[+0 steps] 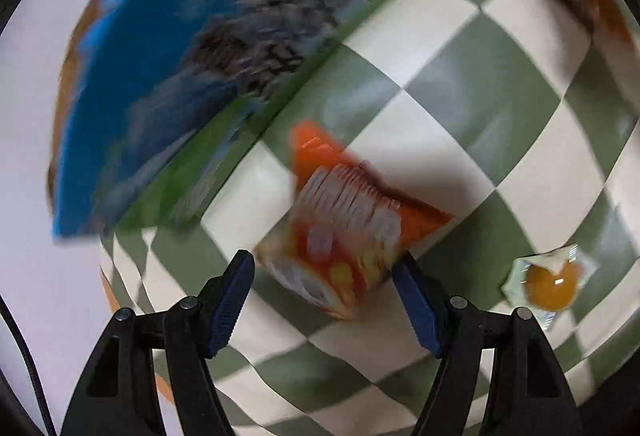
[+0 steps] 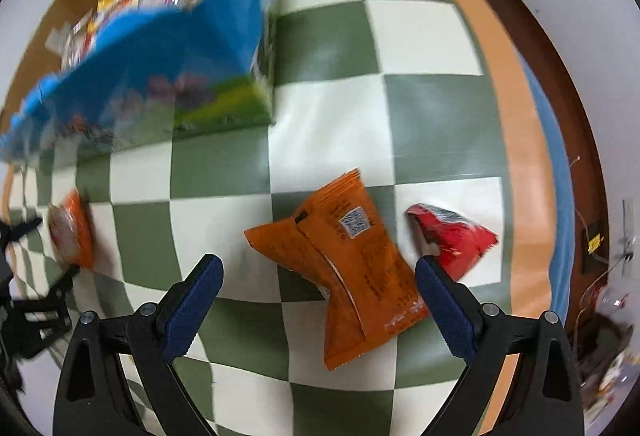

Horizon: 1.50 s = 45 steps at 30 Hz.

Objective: Organize snacks
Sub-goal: 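Grasp the orange Cuicuijiao pack with left tool while right tool grasps the orange wafer pack, then carry both orange packs into the box and open both tools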

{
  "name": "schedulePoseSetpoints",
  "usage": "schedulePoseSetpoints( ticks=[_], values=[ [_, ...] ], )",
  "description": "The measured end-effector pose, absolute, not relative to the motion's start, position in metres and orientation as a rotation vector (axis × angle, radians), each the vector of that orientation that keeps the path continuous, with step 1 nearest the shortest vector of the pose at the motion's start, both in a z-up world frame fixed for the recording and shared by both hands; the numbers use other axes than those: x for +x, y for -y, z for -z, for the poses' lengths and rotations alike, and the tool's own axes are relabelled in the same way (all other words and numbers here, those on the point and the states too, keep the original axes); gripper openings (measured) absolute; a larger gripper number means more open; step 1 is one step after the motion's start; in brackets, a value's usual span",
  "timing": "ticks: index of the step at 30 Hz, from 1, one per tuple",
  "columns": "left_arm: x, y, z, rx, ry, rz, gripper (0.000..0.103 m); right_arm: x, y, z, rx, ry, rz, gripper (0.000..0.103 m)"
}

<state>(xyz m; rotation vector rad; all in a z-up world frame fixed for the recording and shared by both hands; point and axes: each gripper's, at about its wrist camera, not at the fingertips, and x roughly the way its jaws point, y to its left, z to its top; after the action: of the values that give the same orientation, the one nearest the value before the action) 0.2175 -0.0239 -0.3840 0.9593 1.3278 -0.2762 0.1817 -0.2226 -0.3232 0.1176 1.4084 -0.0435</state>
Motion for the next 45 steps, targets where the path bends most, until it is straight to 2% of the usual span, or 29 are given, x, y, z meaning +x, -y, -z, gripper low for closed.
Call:
schedulePoseSetpoints(
  ticks=[2, 6, 7, 8, 9, 14, 18, 22, 24, 27, 29, 31, 32, 35, 39, 41, 44, 45],
  values=[
    [0.223, 0.026, 0.393, 0.982, -1.351, 0.287, 0.070, 0.183, 0.219, 0.333, 0.103, -1.436, 0.031, 0.095],
    [0.230, 0.023, 0.400, 0.925, -1.388, 0.311, 0.069, 0.184, 0.215, 0.349, 0.074, -1.467, 0.041, 0.076],
    [0.231, 0.021, 0.399, 0.899, -1.389, 0.311, 0.066, 0.183, 0.216, 0.350, 0.075, -1.461, 0.048, 0.074],
    [0.231, 0.018, 0.397, 0.861, -1.393, 0.308, 0.059, 0.180, 0.214, 0.351, 0.081, -1.457, 0.052, 0.071],
    [0.232, 0.013, 0.395, 0.808, -1.413, 0.296, 0.054, 0.179, 0.214, 0.351, 0.091, -1.454, 0.058, 0.068],
    [0.232, -0.021, 0.390, 0.414, -1.555, 0.207, 0.054, 0.162, 0.215, 0.353, 0.227, -1.479, 0.063, 0.058],
    [0.223, -0.061, 0.401, -0.010, -1.684, 0.092, 0.054, 0.144, 0.204, 0.360, 0.353, -1.517, 0.036, 0.058],
    [0.211, -0.078, 0.412, -0.225, -1.732, 0.056, 0.054, 0.134, 0.188, 0.367, 0.436, -1.546, -0.010, 0.058],
    [0.209, -0.072, 0.414, -0.225, -1.753, 0.079, 0.056, 0.134, 0.177, 0.371, 0.427, -1.565, -0.032, 0.060],
    [0.210, -0.063, 0.414, -0.166, -1.746, 0.083, 0.056, 0.132, 0.167, 0.371, 0.408, -1.551, -0.029, 0.073],
    [0.214, -0.054, 0.411, -0.159, -1.739, 0.070, 0.056, 0.137, 0.165, 0.374, 0.404, -1.536, -0.006, 0.073],
    [0.214, -0.052, 0.409, -0.177, -1.728, 0.052, 0.056, 0.144, 0.161, 0.378, 0.369, -1.523, 0.015, 0.071],
    [0.212, -0.050, 0.409, -0.182, -1.724, 0.048, 0.056, 0.142, 0.154, 0.378, 0.312, -1.514, 0.018, 0.061],
    [0.210, -0.057, 0.408, -0.180, -1.716, 0.039, 0.056, 0.139, 0.125, 0.376, 0.129, -1.513, -0.029, 0.054],
    [0.203, -0.048, 0.407, -0.143, -1.708, 0.038, 0.056, 0.129, 0.094, 0.377, -0.056, -1.548, -0.109, 0.054],
    [0.204, -0.045, 0.406, -0.135, -1.705, 0.039, 0.056, 0.126, 0.092, 0.374, -0.022, -1.545, -0.129, 0.059],
    [0.199, -0.035, 0.409, -0.139, -1.703, 0.043, 0.056, 0.125, 0.103, 0.363, 0.119, -1.515, -0.144, 0.075],
    [0.198, -0.033, 0.407, -0.143, -1.703, 0.044, 0.056, 0.125, 0.106, 0.360, 0.148, -1.504, -0.142, 0.075]
  ],
)
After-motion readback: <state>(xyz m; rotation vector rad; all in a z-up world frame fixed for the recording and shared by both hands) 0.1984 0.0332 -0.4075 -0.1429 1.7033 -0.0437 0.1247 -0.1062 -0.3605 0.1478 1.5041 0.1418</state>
